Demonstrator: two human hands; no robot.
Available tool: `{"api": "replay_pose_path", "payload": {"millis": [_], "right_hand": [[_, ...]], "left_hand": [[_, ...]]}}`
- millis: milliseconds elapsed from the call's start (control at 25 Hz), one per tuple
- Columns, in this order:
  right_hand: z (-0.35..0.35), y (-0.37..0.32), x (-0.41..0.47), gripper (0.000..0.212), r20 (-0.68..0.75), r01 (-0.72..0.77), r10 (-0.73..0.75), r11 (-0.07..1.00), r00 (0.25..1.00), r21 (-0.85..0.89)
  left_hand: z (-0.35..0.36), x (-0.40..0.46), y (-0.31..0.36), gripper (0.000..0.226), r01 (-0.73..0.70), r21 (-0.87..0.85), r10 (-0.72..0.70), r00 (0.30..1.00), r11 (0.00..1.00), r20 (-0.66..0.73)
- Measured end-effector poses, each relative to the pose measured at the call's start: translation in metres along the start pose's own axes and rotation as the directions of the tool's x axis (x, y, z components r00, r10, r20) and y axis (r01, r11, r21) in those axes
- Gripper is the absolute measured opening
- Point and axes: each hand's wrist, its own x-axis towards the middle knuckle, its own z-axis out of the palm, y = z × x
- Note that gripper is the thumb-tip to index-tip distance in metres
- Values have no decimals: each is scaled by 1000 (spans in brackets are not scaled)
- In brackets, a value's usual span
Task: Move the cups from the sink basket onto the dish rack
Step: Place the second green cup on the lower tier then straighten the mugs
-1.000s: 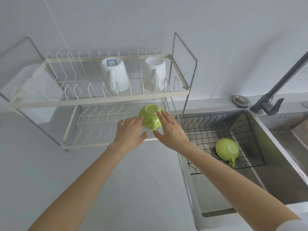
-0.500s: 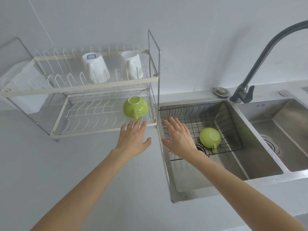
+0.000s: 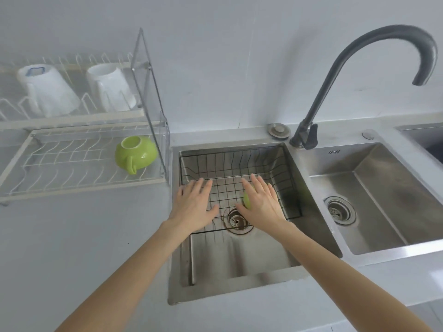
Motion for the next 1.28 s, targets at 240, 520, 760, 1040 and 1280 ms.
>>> {"api": "replay_pose_path", "payload": {"millis": [240, 520, 760, 1040, 1280], "right_hand": [[-14, 58, 13, 67, 42, -37, 36, 999, 998, 25], [-6, 95, 36, 68, 110, -105, 94, 990, 989, 97], [16, 117, 66, 68, 198, -197, 158, 961, 967, 195], [48, 142, 94, 61, 360, -418, 289, 834, 887, 361], [70, 154, 115, 57, 433, -541, 359, 719, 827, 436]], "left_hand": [[14, 34, 53, 67, 30, -38, -29, 999, 999, 27], [36, 70, 76, 67, 60, -99, -50, 994, 993, 99], [59, 103, 79, 65, 270, -404, -182, 953, 874, 244], [101, 138, 82, 62, 464, -530, -275, 875, 710, 398], [123, 166, 87, 57, 579, -605, -363, 815, 547, 451]]}}
